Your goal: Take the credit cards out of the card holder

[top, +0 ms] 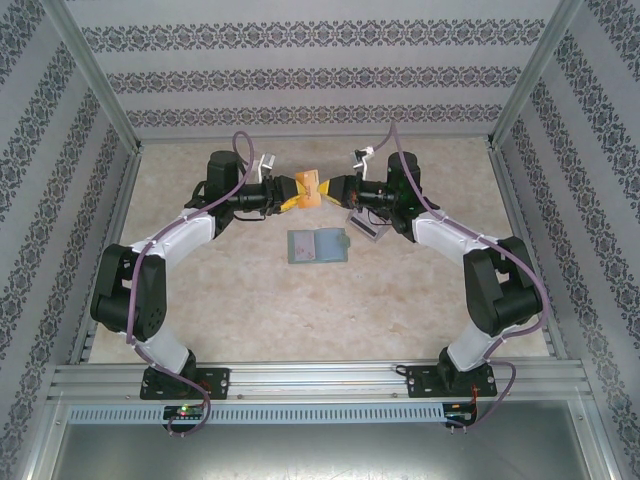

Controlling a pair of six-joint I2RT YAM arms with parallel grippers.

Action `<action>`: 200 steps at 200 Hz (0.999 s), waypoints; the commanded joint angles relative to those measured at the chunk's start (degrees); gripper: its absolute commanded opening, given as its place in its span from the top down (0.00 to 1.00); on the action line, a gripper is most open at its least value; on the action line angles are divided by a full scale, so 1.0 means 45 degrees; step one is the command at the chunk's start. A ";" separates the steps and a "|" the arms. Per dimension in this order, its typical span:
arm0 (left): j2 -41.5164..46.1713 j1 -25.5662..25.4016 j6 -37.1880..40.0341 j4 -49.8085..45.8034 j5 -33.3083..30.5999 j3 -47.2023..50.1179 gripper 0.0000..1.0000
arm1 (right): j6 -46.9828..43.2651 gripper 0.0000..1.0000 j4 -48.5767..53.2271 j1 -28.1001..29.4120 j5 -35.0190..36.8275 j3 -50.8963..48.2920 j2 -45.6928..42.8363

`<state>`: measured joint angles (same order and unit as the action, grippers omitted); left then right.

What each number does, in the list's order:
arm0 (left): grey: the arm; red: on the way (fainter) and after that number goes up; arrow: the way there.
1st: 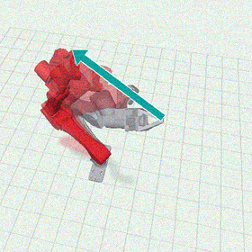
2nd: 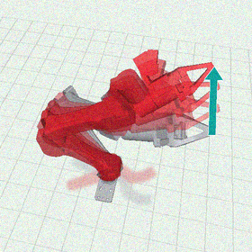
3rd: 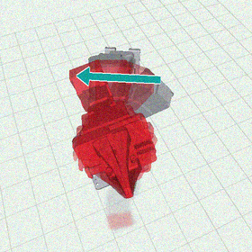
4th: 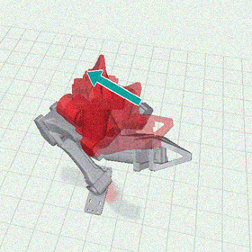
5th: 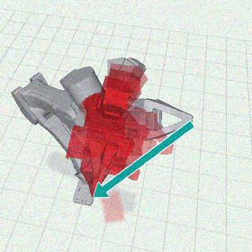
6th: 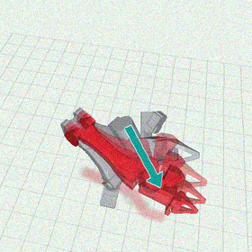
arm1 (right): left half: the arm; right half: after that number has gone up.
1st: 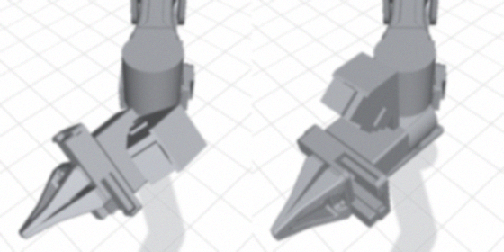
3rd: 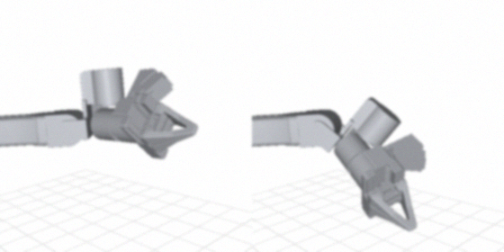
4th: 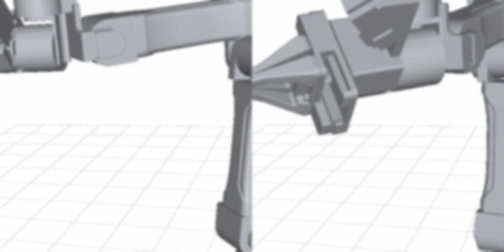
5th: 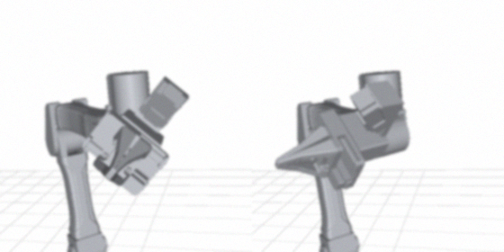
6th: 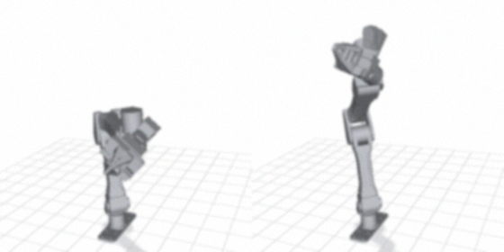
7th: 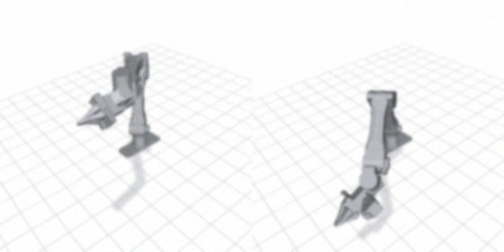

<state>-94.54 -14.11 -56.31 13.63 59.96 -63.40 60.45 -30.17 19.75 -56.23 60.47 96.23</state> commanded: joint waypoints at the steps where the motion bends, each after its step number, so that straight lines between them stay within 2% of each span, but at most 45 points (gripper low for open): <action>1: 0.0443 0.0148 -0.0062 0.1026 0.0384 -0.0232 0.82 | 0.0738 1.00 -0.1379 0.0142 -0.0246 0.0135 0.0419; 22: 0.0547 0.0158 -0.0402 0.1504 0.0317 0.0010 0.96 | 0.0869 1.00 -0.1498 0.0254 -0.0322 0.0449 0.0670; 30: 0.0589 0.0134 -0.0540 0.1676 0.0254 0.0130 1.00 | 0.0904 0.93 -0.1486 0.0312 -0.0318 0.0549 0.0738; 40: 0.0606 0.0146 -0.0676 0.1776 0.0266 0.0199 1.00 | 0.0952 0.82 -0.1497 0.0397 -0.0300 0.0660 0.0837; 48: 0.0601 0.0133 -0.0722 0.1743 0.0232 0.0225 1.00 | 0.1038 0.77 -0.1598 0.0435 -0.0317 0.0742 0.0938; 75: 0.0613 0.0137 -0.0933 0.1785 0.0086 0.0421 1.00 | 0.1547 0.72 -0.2299 0.0533 -0.0461 0.0922 0.1245; 102: 0.0633 0.0137 -0.1171 0.1870 -0.0136 0.0561 1.00 | 0.1782 0.76 -0.2485 0.0506 -0.0630 0.1100 0.1410; 126: 0.0686 0.0139 -0.1037 0.1559 -0.0321 0.0613 1.00 | 0.1712 0.95 -0.2384 0.0313 -0.0578 0.1029 0.1305; 133: 0.0703 0.0141 -0.0806 0.1148 -0.0507 0.0606 0.94 | 0.1657 1.00 -0.2265 0.0218 -0.0535 0.1030 0.1247; 150: 0.0823 0.0137 0.0167 -0.0360 -0.1345 0.0471 0.73 | 0.1188 1.00 -0.1722 -0.0032 -0.0493 0.0970 0.0995; 169: 0.0891 0.0143 0.1162 -0.1647 -0.2450 0.0379 0.46 | -0.0348 1.00 0.0047 -0.0424 -0.0348 0.0994 0.0554; 183: 0.0851 0.0149 0.1908 -0.2761 -0.3482 0.0182 0.34 | -0.1938 1.00 0.1908 -0.0841 0.0032 0.1034 0.0170; 200: 0.0716 0.0163 0.2855 -0.4235 -0.4831 -0.0208 0.25 | -0.3789 1.00 0.3906 -0.1478 0.0671 0.1054 -0.0245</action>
<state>-92.12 -13.50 -51.96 6.35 48.25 -61.49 57.82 -26.33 16.45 -56.80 63.66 99.33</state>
